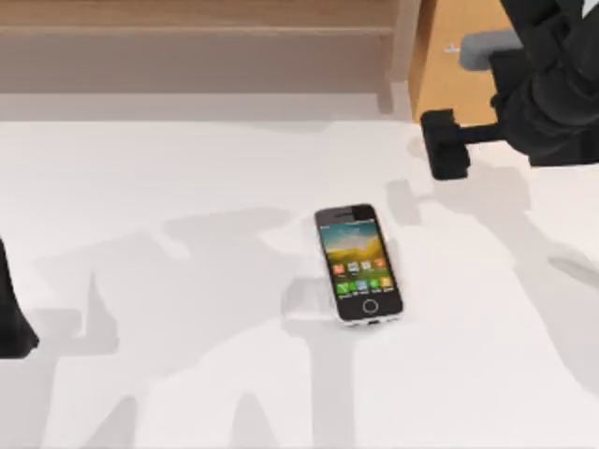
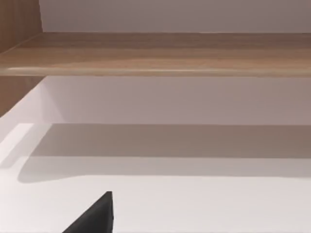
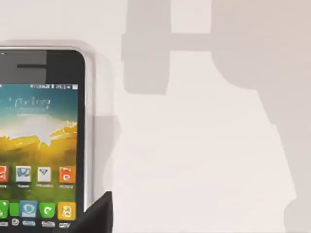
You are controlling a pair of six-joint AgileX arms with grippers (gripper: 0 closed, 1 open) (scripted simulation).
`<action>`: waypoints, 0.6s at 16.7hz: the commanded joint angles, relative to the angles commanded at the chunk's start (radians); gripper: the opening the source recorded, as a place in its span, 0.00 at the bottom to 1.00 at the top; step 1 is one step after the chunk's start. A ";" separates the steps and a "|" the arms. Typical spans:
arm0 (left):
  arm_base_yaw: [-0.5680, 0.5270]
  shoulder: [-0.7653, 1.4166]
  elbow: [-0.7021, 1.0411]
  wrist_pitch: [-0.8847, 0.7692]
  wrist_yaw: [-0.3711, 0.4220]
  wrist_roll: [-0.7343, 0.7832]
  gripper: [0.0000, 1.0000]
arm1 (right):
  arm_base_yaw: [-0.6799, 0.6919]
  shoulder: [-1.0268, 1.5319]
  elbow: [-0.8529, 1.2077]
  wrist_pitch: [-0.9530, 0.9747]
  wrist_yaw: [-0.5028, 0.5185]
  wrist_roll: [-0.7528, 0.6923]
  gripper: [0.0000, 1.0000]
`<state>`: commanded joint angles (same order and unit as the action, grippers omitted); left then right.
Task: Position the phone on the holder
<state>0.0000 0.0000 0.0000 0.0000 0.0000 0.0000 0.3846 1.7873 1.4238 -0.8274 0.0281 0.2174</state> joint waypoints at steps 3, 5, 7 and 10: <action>0.000 0.000 0.000 0.000 0.000 0.000 1.00 | 0.073 0.202 0.189 -0.142 -0.002 0.071 1.00; 0.000 0.000 0.000 0.000 0.000 0.000 1.00 | 0.118 0.310 0.302 -0.221 -0.007 0.119 1.00; 0.000 0.000 0.000 0.000 0.000 0.000 1.00 | 0.158 0.400 0.398 -0.288 -0.012 0.164 1.00; 0.000 0.000 0.000 0.000 0.000 0.000 1.00 | 0.206 0.489 0.506 -0.360 -0.020 0.218 1.00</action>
<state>0.0000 0.0000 0.0000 0.0000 0.0000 0.0000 0.5909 2.2768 1.9296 -1.1870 0.0078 0.4357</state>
